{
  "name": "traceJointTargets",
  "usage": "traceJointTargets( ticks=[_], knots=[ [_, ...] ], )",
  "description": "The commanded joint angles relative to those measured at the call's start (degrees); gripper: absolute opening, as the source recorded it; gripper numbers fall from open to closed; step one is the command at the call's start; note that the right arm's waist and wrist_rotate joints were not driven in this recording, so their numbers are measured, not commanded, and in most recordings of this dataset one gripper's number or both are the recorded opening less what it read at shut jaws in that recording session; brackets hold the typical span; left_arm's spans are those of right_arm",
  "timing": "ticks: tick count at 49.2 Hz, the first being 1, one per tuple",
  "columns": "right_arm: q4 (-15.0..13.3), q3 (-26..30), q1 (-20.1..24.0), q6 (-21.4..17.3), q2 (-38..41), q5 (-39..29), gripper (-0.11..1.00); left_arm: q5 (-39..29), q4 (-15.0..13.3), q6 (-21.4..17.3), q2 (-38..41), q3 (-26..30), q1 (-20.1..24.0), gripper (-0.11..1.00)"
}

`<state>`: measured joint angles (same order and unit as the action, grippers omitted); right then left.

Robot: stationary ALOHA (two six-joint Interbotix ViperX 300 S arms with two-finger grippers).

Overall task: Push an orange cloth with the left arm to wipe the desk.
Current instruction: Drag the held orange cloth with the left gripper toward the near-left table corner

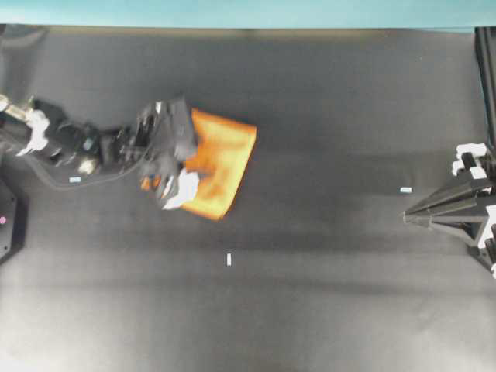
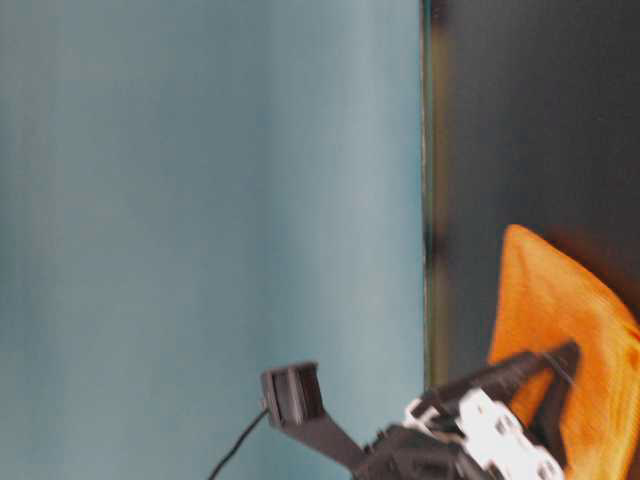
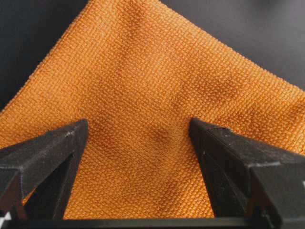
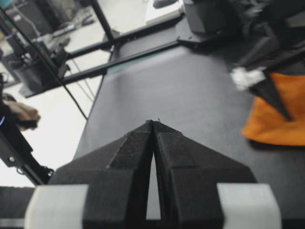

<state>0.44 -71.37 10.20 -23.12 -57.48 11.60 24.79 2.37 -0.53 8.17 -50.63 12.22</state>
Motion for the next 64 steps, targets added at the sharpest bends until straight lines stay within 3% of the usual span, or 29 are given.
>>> traceJointTargets(
  ticks=[1,24,41,49,58,64],
  knots=[
    [0.2,0.3,0.0,0.0,0.4,0.5,0.00,0.3,0.2,0.1,-1.5,-1.2,-3.4,0.84],
    [0.2,0.3,-0.1,0.0,0.3,0.7,0.00,0.2,0.2,1.0,-4.7,-6.8,-19.1,0.84],
    [0.3,0.3,0.0,-0.1,0.3,0.7,0.00,-2.3,0.2,11.2,-6.2,-6.2,-32.0,0.84],
    [0.3,0.3,0.0,-0.1,0.3,0.8,0.00,-4.9,0.2,14.2,-7.4,-5.4,-37.4,0.84],
    [0.3,0.3,0.0,0.0,0.3,1.2,0.00,-7.4,0.2,14.7,-8.3,-3.9,-41.3,0.84],
    [0.3,0.3,0.0,-0.1,0.3,1.2,0.00,-8.9,0.2,14.2,-8.3,-3.3,-41.5,0.84]
  ],
)
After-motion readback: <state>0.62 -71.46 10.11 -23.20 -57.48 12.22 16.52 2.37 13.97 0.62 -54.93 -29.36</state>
